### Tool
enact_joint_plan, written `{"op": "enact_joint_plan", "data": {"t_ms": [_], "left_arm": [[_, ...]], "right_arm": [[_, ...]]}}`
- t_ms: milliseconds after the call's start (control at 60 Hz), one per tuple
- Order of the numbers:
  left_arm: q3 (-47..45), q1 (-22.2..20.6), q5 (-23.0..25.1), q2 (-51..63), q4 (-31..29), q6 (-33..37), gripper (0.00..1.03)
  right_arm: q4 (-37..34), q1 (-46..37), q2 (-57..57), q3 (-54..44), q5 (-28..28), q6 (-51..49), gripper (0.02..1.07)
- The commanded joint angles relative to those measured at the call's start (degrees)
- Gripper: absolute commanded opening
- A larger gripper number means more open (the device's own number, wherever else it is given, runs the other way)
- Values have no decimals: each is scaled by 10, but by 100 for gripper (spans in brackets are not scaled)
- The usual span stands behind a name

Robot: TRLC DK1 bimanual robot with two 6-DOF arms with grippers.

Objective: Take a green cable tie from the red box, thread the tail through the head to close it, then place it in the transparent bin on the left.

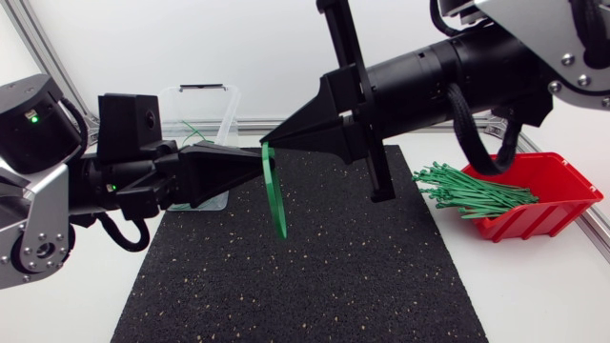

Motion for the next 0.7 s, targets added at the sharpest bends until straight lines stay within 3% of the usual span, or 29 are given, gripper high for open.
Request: {"op": "enact_joint_plan", "data": {"t_ms": [0,400,483,600,683], "left_arm": [[-10,-6,10,-20,14,3,4],[-14,-6,9,-24,15,5,4],[-14,-5,6,-24,15,5,4],[-12,-1,5,-23,14,5,4],[-12,4,5,-22,15,6,4]], "right_arm": [[-1,-11,18,-12,21,19,7],[0,-11,17,-9,22,12,11],[0,-11,14,-8,22,8,22],[-1,-11,9,-7,24,3,23],[-1,-11,0,-7,24,-1,35]]}}
